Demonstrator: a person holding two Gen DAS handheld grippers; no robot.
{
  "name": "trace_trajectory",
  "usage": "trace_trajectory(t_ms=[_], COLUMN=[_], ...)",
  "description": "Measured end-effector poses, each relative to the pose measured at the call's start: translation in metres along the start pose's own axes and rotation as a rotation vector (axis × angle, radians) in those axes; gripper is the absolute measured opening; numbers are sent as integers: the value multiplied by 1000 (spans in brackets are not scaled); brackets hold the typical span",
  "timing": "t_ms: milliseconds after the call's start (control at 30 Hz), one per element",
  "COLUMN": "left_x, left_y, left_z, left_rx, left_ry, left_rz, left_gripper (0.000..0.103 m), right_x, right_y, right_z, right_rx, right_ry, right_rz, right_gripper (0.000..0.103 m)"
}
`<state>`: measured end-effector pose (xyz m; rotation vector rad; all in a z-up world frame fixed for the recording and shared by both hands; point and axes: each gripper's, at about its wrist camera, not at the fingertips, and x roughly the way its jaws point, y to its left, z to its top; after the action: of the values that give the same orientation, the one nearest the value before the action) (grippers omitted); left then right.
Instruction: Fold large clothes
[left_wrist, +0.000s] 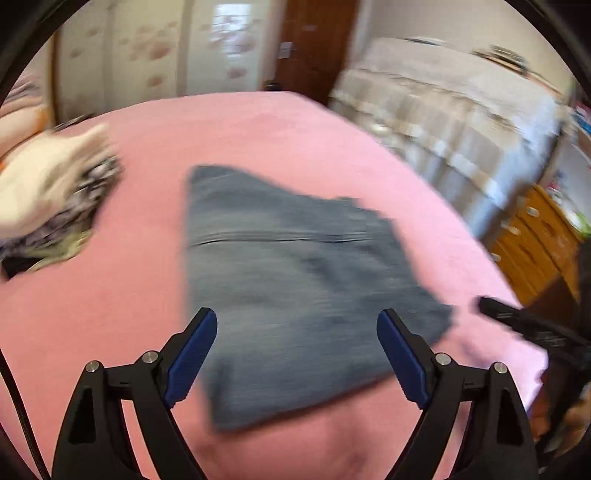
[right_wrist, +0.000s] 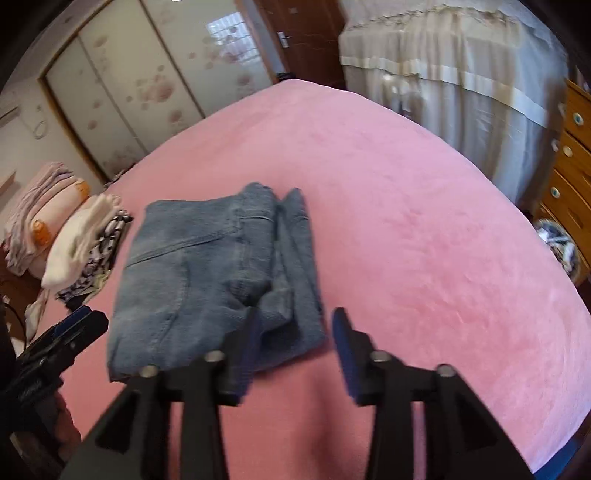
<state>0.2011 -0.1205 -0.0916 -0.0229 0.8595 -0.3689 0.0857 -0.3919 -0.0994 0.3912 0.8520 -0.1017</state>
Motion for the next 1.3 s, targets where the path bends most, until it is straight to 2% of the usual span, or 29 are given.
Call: trace_trajectory(t_ms=[67, 100, 167, 267, 400, 500, 533, 567, 700, 767, 800, 867, 900, 933, 1000, 1100, 1200, 1267, 1300], left_x=[5, 10, 21, 44, 72, 83, 83, 82, 65, 69, 73, 85, 87, 91, 93, 89, 79, 71, 68], left_y=[30, 40, 65, 83, 85, 82, 79, 75, 54, 40, 35, 26, 25, 25, 27, 28, 30, 32, 32], left_z=[-6, -7, -15, -23, -31, -32, -31, -28, -22, -25, -28, -37, -40, -44, -47, -44, -37, -26, -18], left_rx=[-55, -79, -145, -208, -267, -282, -280, -269, -179, -130, -117, -125, -133, -146, -169, -170, -150, -133, -130], left_ry=[44, 60, 103, 157, 174, 186, 185, 181, 119, 118, 128, 148, 148, 148, 143, 150, 173, 164, 160], left_rz=[57, 57, 38, -15, -111, -137, -132, -122, -112, -87, -87, -108, -112, -118, -133, -143, -140, -145, -141], left_gripper=[87, 87, 87, 87, 87, 87, 87, 87, 85, 82, 81, 80, 79, 79, 72, 72, 72, 73, 74], right_x=[1, 5, 16, 49, 92, 115, 117, 114, 45, 34, 39, 60, 79, 89, 91, 84, 73, 62, 56], right_y=[9, 14, 24, 35, 41, 39, 40, 42, 58, 57, 51, 33, 19, 12, 10, 15, 6, 1, 1], right_z=[8, 12, 19, 26, 27, 21, 18, 18, 28, 30, 27, 19, 11, 5, -3, 6, 17, 27, 34], right_rx=[-41, -66, -113, -172, -218, -216, -221, -226, -316, -331, -335, -301, -254, -221, -200, -178, -117, -89, -77], right_ry=[17, 33, 70, 178, 320, 396, 396, 387, 121, 57, 51, 106, 174, 206, 201, 205, 221, 194, 168], right_rz=[49, 75, 92, 131, 181, 203, 212, 215, 185, 141, 82, 33, 33, 46, 52, 56, 96, 118, 127], right_gripper=[49, 49, 49, 49, 48, 26, 18, 16, 14, 14, 14, 14, 14, 15, 16, 22, 34, 51, 54])
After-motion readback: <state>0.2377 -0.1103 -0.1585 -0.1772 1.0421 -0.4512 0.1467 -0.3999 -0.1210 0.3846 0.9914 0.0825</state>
